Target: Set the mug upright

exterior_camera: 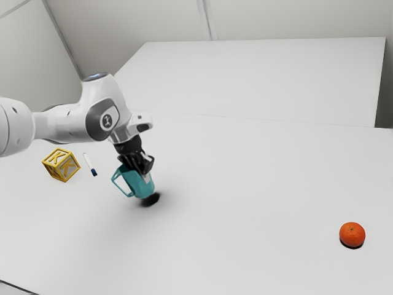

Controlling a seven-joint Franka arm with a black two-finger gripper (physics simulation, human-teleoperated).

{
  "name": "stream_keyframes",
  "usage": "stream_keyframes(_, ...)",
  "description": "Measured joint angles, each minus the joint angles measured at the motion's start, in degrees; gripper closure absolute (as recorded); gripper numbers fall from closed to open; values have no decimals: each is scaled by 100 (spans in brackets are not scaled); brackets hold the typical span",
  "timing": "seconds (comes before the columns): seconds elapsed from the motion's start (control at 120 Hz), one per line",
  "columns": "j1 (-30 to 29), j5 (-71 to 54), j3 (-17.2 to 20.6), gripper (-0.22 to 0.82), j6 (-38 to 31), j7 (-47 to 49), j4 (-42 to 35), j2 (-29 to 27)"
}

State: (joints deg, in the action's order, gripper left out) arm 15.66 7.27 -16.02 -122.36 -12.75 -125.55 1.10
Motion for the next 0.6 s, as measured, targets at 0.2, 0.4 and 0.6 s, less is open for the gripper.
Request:
stream_keyframes(0.2,140,-191,4,79,93,194,-12,28)
stream_keyframes(0.4,330,-485,35,78,160,333,11,77)
stream_keyframes(0.6,71,-729,266,78,178,417,110,260)
